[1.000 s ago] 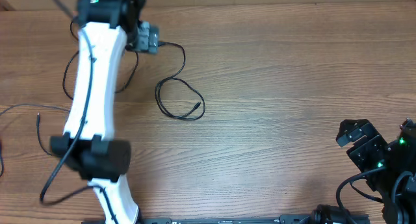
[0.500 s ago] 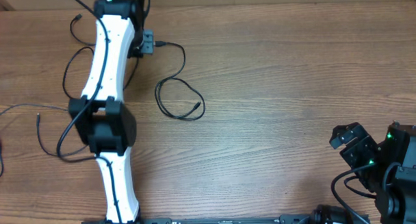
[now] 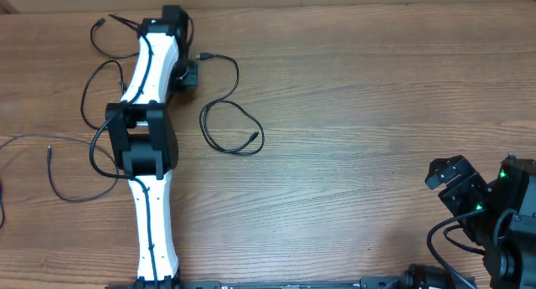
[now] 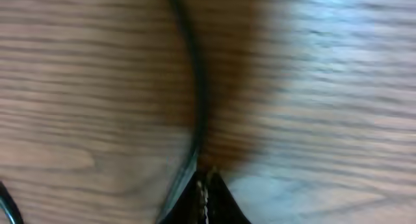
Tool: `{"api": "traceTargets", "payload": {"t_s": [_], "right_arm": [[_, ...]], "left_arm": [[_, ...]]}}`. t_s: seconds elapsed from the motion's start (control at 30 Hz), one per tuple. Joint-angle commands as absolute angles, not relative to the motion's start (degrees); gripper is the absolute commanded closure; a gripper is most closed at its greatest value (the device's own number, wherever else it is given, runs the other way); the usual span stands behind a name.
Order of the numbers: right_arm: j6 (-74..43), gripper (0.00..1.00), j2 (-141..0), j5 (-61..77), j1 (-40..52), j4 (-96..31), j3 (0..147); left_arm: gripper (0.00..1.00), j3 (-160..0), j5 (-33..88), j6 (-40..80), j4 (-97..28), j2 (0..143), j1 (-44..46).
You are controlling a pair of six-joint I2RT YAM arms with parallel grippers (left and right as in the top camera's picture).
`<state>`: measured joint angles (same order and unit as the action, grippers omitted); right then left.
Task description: Untangle cables
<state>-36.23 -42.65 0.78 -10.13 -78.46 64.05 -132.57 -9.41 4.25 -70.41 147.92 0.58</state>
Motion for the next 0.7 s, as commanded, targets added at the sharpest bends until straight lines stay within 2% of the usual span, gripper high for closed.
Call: {"api": "traceTargets", "payload": {"t_s": [0.0,0.27,0.43,0.53,0.6,0.67], "right_arm": [[-36.2,0.00,-42.5,0.8,-10.3,-77.4,63.9],[-36.2,0.00,-42.5,0.8,-10.3,-75.9,63.9],[-36.2,0.00,-42.5,0.8,-10.3,-75.8,63.9],[-36.2,0.00,-42.5,1.3,-10.3,-75.8,63.9],[-36.2,0.00,-42.5,3.1,-10.3,-75.9,63.9],[-36.2,0.00,-42.5,3.2,-10.3,-75.9,63.9]], "left_arm": [[0.96,-132.3,-9.6,3.6,-68.6,151.4,-5.1],[0.96,-132.4,-14.2,3.9,-65.4,151.4,-16.5],[0.95,-133.9,-12.3,7.9,-67.0,150.6,-20.5],[0.96,-137.1,-4.2,8.3,-67.3,148.5,-21.1],[0.94,-139.6,8.7,8.4,-67.4,143.8,-19.8],[0.65,-139.8,16.8,8.3,-67.5,140.9,-17.9]]}}
